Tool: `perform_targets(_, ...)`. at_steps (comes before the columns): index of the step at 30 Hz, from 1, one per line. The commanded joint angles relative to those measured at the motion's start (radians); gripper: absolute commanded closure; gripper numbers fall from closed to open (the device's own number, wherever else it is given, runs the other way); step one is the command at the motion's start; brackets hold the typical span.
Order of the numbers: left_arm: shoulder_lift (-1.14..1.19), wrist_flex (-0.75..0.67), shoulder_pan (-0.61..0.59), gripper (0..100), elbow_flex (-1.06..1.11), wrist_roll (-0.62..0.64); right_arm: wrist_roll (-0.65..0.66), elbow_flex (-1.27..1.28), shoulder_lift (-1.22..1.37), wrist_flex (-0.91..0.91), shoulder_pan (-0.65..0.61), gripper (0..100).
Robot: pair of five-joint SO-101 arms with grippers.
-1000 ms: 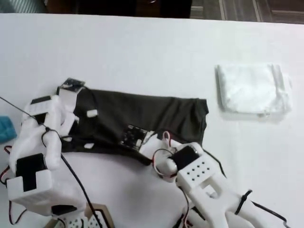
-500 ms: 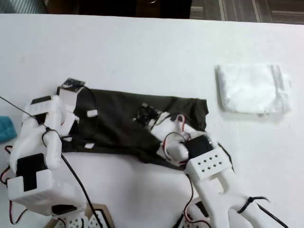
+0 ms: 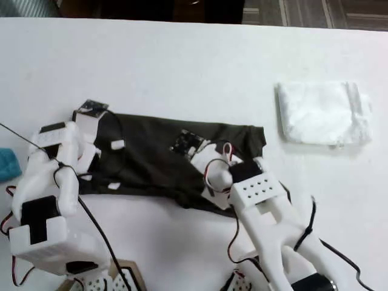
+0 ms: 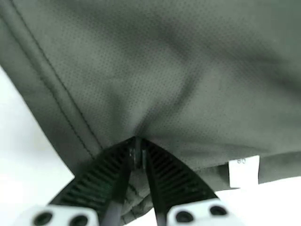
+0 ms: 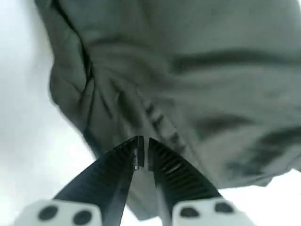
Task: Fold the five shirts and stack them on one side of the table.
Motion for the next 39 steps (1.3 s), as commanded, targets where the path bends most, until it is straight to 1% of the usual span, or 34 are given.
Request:
perform_targets(1,0.0,-0.023,-0.031,97,0.002,-0.006,-0.003,-0.071,-0.07,0.143,-0.027,87.4)
perform_targets(3,0.0,-0.023,-0.031,97,0.002,-0.006,-0.003,-0.061,-0.085,0.176,-0.067,82.1)
perform_targets(4,0.0,-0.023,-0.031,97,0.002,-0.006,-0.003,-0.046,-0.09,0.174,-0.087,81.0)
perform_targets(7,0.0,-0.023,-0.031,97,0.002,-0.006,-0.005,0.006,-0.084,0.11,-0.133,83.6)
perform_targets(10,0.0,-0.023,-0.031,97,0.002,-0.006,-0.005,0.071,-0.059,-0.022,-0.131,85.9)
perform_targets(12,0.0,-0.023,-0.031,97,0.002,-0.006,-0.005,0.098,-0.021,-0.084,-0.116,85.8)
perform_targets(18,0.0,-0.023,-0.031,97,0.001,-0.006,-0.005,0.103,0.119,-0.171,-0.081,86.5)
perform_targets(19,0.0,-0.023,-0.031,97,0.001,-0.006,-0.005,0.095,0.13,-0.18,-0.068,88.2)
perform_targets(21,0.0,-0.023,-0.031,97,0.001,-0.006,-0.005,0.066,0.133,-0.18,-0.042,96.4)
perform_targets(22,0.0,-0.023,-0.031,97,0.001,-0.006,-0.005,0.049,0.127,-0.177,-0.03,99.0)
perform_targets(24,0.0,-0.023,-0.031,97,0.001,-0.006,-0.005,0.011,0.102,-0.143,-0.008,96.8)
perform_targets(28,0.0,-0.023,-0.031,97,0.001,-0.006,0.0,-0.084,0.033,-0.065,0.001,97.8)
perform_targets(30,0.0,-0.023,-0.031,97,0.001,-0.006,0.002,-0.117,0.018,-0.054,0.001,97.8)
perform_targets(34,0.0,-0.023,-0.031,97,0.001,-0.006,-0.003,-0.166,0.061,-0.105,0.001,97.8)
perform_targets(36,0.0,-0.023,-0.031,97,0.001,-0.006,-0.003,-0.195,0.117,-0.154,0.001,97.8)
perform_targets(39,0.0,-0.023,-0.031,97,0.002,-0.006,-0.003,-0.259,0.231,-0.179,0.002,97.8)
